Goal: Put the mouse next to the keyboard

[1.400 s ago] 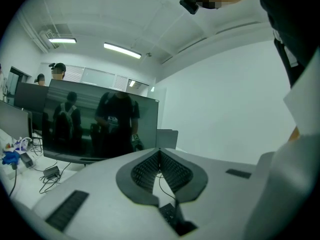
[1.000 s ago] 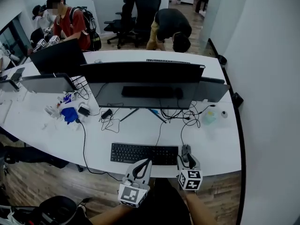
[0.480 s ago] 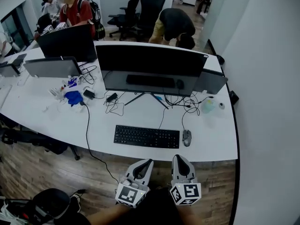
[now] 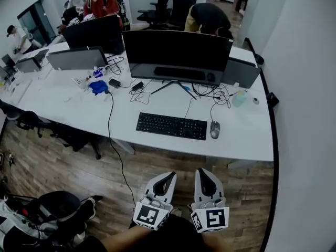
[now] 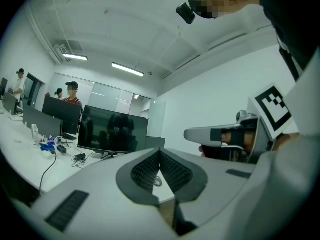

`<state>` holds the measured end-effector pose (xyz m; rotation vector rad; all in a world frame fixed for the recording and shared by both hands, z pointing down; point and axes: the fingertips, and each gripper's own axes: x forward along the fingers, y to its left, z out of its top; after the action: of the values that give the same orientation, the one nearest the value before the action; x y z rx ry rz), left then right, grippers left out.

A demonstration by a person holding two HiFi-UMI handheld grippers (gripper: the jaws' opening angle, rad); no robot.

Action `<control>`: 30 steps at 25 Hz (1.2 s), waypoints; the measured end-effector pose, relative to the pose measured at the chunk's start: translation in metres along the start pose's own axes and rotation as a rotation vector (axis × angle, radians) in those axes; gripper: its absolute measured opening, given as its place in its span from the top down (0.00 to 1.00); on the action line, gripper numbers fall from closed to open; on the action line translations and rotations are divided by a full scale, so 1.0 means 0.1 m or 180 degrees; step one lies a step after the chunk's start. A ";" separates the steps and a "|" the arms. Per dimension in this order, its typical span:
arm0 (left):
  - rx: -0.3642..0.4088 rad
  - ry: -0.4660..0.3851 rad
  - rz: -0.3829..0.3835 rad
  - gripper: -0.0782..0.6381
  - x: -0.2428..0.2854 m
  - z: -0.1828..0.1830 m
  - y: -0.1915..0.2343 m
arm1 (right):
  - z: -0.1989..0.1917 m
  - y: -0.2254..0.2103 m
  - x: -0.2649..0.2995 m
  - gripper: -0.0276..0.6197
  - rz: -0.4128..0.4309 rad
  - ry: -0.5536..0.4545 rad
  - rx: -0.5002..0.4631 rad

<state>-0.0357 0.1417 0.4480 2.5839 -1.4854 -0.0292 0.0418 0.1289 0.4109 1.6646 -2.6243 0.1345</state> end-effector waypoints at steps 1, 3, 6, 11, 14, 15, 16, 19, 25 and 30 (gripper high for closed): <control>-0.0007 0.0000 -0.0005 0.88 -0.06 -0.04 -0.14 | -0.03 0.01 -0.15 0.93 0.0013 0.0004 0.0021; -0.0001 0.0036 -0.0012 0.88 -0.19 -0.15 -0.40 | -0.12 0.03 -0.43 0.93 0.0012 0.0032 0.0052; 0.0030 0.0014 -0.0111 0.88 -0.33 -0.14 -0.74 | -0.22 0.07 -0.76 0.93 -0.0030 0.0079 0.0122; 0.0036 -0.0060 -0.0214 0.88 -0.48 0.01 -1.07 | -0.11 0.11 -1.16 0.93 -0.0109 0.0046 0.0027; 0.0068 -0.0149 -0.0277 0.88 -0.55 0.10 -1.20 | -0.06 0.14 -1.27 0.93 -0.0158 0.0030 -0.0093; 0.0080 -0.0169 -0.0293 0.88 -0.58 0.11 -1.24 | -0.05 0.15 -1.29 0.93 -0.0170 0.0018 -0.0114; 0.0084 -0.0189 -0.0301 0.88 -0.60 0.12 -1.26 | -0.03 0.16 -1.32 0.93 -0.0187 0.0007 -0.0128; 0.0076 -0.0263 -0.0283 0.88 -0.69 0.18 -1.29 | -0.02 0.18 -1.41 0.93 -0.0259 0.0014 -0.0153; 0.0089 -0.0335 -0.0245 0.88 -0.80 0.17 -1.27 | -0.03 0.21 -1.51 0.93 -0.0278 0.0007 -0.0163; 0.0159 -0.0301 -0.0247 0.88 -0.80 0.17 -1.25 | 0.03 0.28 -1.49 0.93 -0.0202 -0.0006 -0.0260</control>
<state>0.0294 0.2698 0.4074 2.7143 -1.4330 -0.1267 0.0801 0.2750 0.3957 1.7196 -2.5380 0.0240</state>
